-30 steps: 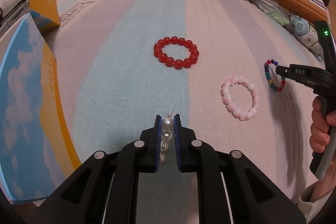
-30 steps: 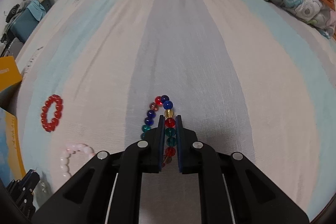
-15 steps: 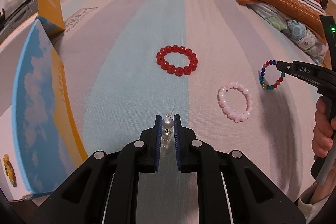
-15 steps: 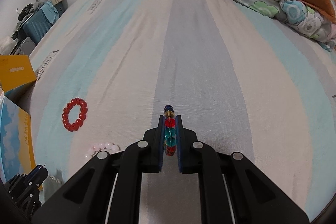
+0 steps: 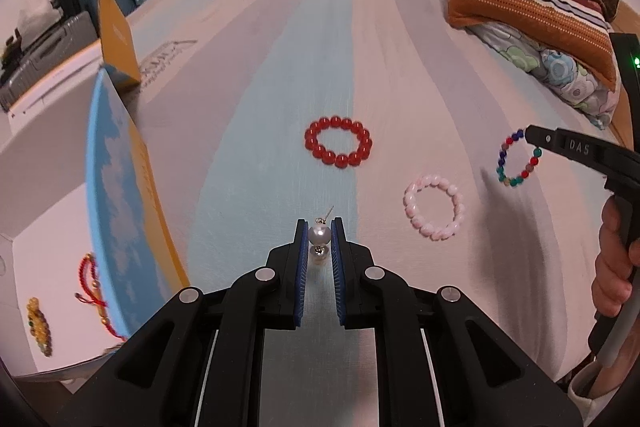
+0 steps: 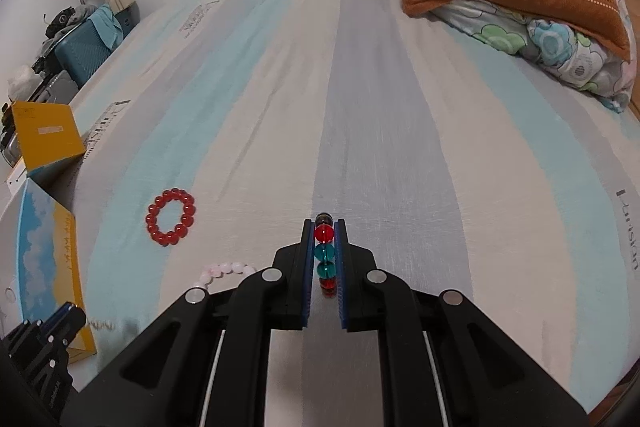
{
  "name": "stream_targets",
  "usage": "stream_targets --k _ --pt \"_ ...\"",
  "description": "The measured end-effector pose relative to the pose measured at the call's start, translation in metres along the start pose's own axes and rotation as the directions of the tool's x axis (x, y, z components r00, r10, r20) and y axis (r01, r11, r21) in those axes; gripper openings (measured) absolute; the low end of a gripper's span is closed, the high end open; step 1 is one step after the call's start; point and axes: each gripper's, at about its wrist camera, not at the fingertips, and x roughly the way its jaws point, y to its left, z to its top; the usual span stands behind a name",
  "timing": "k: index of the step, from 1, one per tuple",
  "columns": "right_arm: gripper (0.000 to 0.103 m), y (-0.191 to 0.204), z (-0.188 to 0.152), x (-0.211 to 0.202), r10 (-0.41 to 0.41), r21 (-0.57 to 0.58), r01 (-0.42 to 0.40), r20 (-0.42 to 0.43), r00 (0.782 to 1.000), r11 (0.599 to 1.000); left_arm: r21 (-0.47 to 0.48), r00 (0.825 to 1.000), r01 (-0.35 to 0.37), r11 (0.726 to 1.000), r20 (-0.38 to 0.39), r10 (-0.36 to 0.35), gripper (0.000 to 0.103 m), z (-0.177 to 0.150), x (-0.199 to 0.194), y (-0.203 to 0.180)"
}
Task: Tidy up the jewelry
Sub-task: 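Carry the held earring and multicolour bracelet over the open white box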
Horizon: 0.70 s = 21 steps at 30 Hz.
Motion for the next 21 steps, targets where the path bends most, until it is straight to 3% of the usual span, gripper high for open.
stream_targets --k 11,21 --pt "0.009 0.01 0.0 -0.035 -0.012 -0.011 0.012 0.027 1.0 1.0 -0.011 0.997 -0.024 1.0 0.069 0.024 0.011 0.023 -0.035 0.004" --pt "0.009 0.032 -0.001 -0.062 0.005 -0.034 -0.003 0.062 0.998 0.999 -0.043 0.991 -0.043 0.998 0.123 0.048 0.011 0.03 -0.067 0.032"
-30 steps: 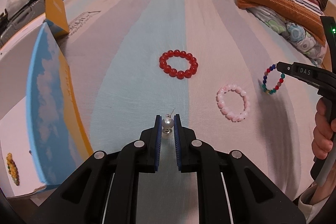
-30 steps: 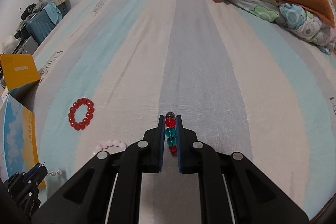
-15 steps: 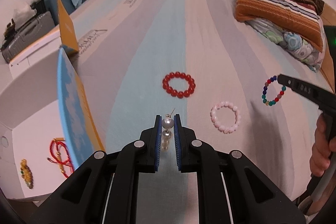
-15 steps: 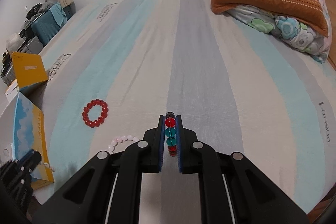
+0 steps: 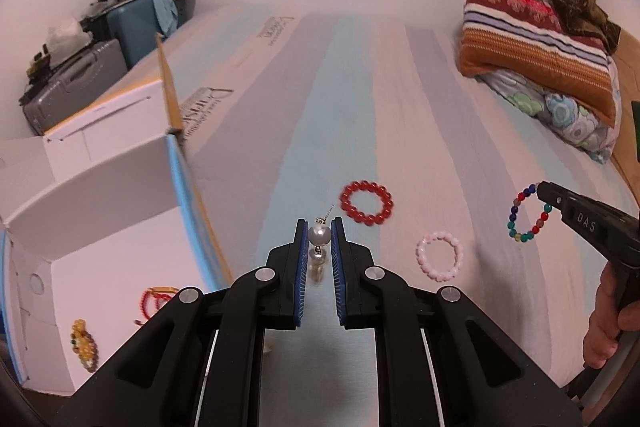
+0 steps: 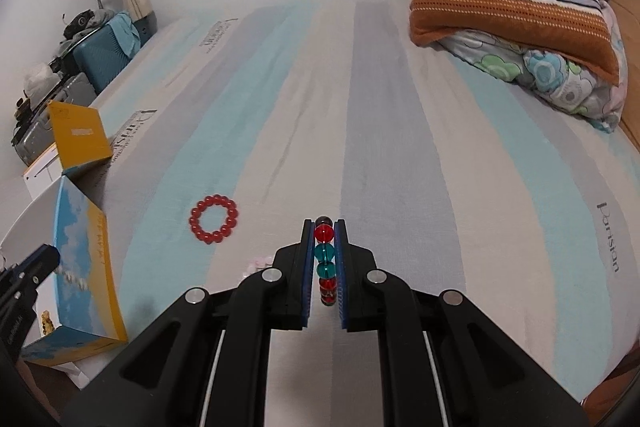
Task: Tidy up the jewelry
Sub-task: 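Carry the held earring and multicolour bracelet over the open white box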
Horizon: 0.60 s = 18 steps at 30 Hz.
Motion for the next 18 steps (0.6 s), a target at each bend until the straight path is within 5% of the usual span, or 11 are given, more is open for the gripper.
stream_targets --k 18 --pt "0.009 0.096 0.006 -0.026 0.115 -0.101 -0.111 0.037 0.993 0.989 -0.111 0.992 -0.088 0.99 0.076 0.096 0.011 -0.01 -0.056 0.085"
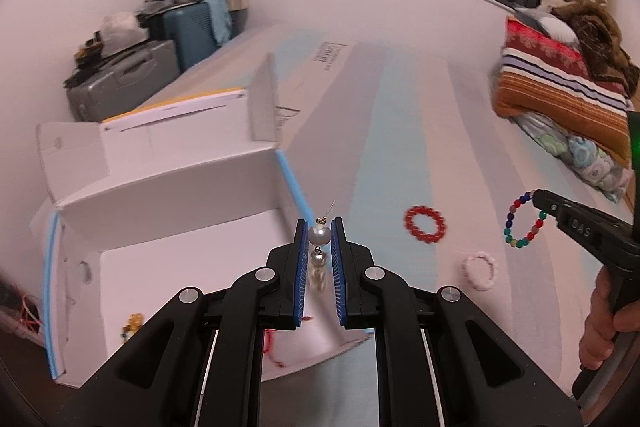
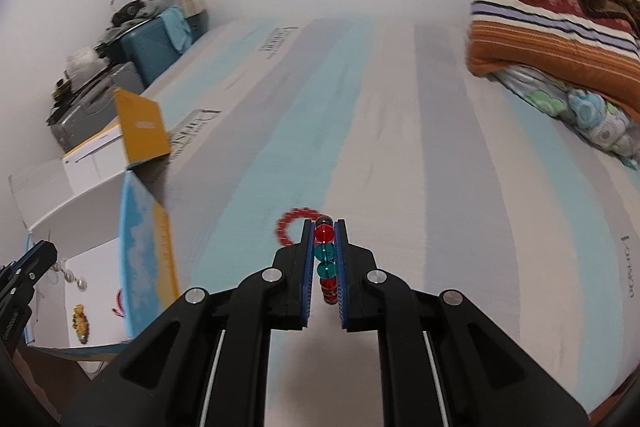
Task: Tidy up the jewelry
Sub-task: 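Carry the held earring and multicolour bracelet over the open white box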
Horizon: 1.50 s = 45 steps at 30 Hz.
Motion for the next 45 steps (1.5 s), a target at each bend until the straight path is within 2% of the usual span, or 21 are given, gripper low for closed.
stream_targets --k 15,28,38,45 --pt "0.009 0.095 -0.002 -0.007 0.115 -0.107 -0.114 0.008 0.993 0.988 -0.106 0.99 -0.141 0.984 -0.018 0.14 0.011 -0.015 -0.019 0.096" --pt "0.009 0.187 -0.013 -0.019 0.225 -0.237 -0.22 -0.003 0.974 0.946 -0.201 0.964 -0.265 0.943 -0.068 0.257 0.011 -0.035 -0.033 0.172" --pt "0.009 0.252 -0.035 -0.002 0.25 -0.328 -0.255 -0.057 0.967 0.91 -0.252 0.95 -0.312 0.916 -0.106 0.294 0.011 -0.045 -0.031 0.214" --pt "0.009 0.278 -0.05 0.027 0.218 -0.35 -0.239 -0.098 0.971 0.906 -0.264 0.949 -0.306 0.915 -0.155 0.273 0.011 -0.052 -0.011 0.229"
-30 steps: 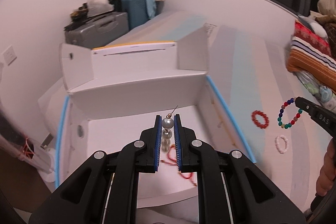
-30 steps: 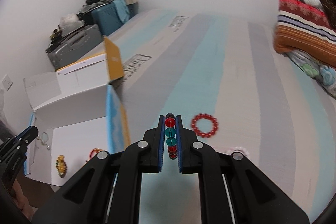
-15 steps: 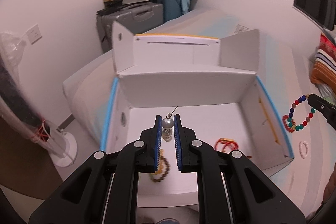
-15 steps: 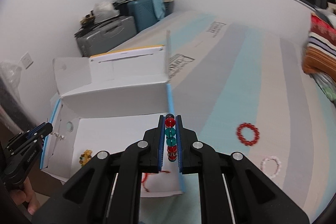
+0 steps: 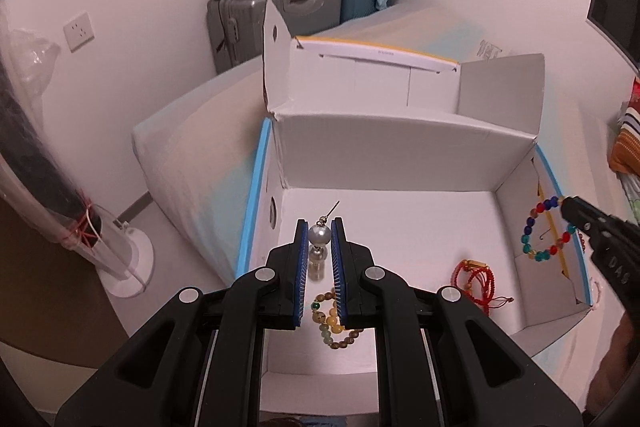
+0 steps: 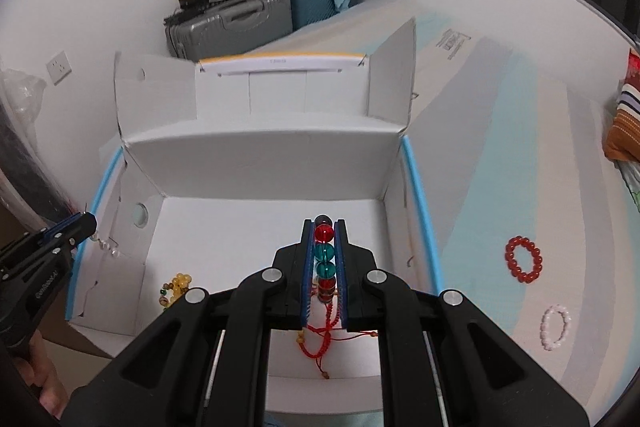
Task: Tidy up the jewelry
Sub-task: 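Carry the held earring and multicolour bracelet over the open white box, then open both tools to drop the earring and bracelet into the box, then move both tools back over the red and pink-white bracelets on the bed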
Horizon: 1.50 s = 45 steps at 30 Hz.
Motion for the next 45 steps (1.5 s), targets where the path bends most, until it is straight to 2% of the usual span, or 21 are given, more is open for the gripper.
stream_targets --k 15,24,25,26,28,29,30,32,34,40,41,42,45 --pt "0.009 0.01 -0.022 0.063 -0.028 -0.04 0.022 -0.156 0.987 0.999 0.029 0.991 -0.02 0.999 -0.13 0.024 0.012 -0.009 0.051 -0.01" --pt "0.01 0.015 -0.031 0.078 -0.043 -0.056 0.033 -0.192 0.98 0.998 0.041 0.985 -0.046 0.998 -0.166 0.052 0.014 -0.014 0.065 -0.01" --pt "0.014 0.015 -0.03 0.078 -0.039 -0.057 0.028 -0.196 0.98 0.998 0.041 0.985 -0.045 0.998 -0.166 0.051 0.015 -0.014 0.064 -0.011" --pt "0.019 0.016 -0.029 0.076 -0.033 -0.061 0.021 -0.196 0.98 0.998 0.04 0.985 -0.046 0.998 -0.163 0.052 0.021 -0.014 0.063 -0.011" --pt "0.05 0.016 -0.026 0.073 -0.029 -0.064 0.017 -0.186 0.982 0.998 0.035 0.987 -0.047 0.998 -0.153 0.052 0.036 -0.014 0.059 -0.011" --pt "0.053 0.016 -0.025 0.071 -0.026 -0.063 0.015 -0.18 0.983 0.998 0.03 0.988 -0.05 0.998 -0.142 0.053 0.046 -0.013 0.056 -0.01" --pt "0.054 0.016 -0.024 0.069 -0.02 -0.062 0.01 -0.174 0.984 0.998 0.028 0.99 -0.052 0.998 -0.132 0.055 0.051 -0.012 0.054 -0.01" --pt "0.059 0.017 -0.021 0.067 -0.013 -0.06 0.003 -0.178 0.984 0.998 0.025 0.991 -0.059 0.998 -0.121 0.062 0.058 -0.01 0.049 -0.01" --pt "0.067 0.017 -0.018 0.064 -0.008 -0.059 -0.003 -0.171 0.985 0.998 0.023 0.992 -0.055 0.998 -0.116 0.057 0.06 -0.01 0.047 -0.01" --pt "0.08 0.018 -0.014 0.058 -0.014 -0.068 0.004 -0.159 0.987 0.998 0.042 0.993 -0.04 0.998 -0.109 0.045 0.073 -0.01 0.044 -0.014" --pt "0.08 0.018 -0.015 0.057 -0.014 -0.07 0.003 -0.158 0.987 0.998 0.05 0.993 -0.051 0.997 -0.101 0.056 0.081 -0.01 0.042 -0.016" --pt "0.081 0.018 -0.014 0.056 -0.014 -0.07 0.003 -0.159 0.987 0.998 0.056 0.994 -0.067 0.996 -0.088 0.072 0.085 -0.01 0.04 -0.017" --pt "0.086 0.017 -0.013 0.053 -0.02 -0.066 0.01 -0.152 0.988 0.998 0.057 0.995 -0.066 0.996 -0.066 0.07 0.085 -0.008 0.033 -0.019"
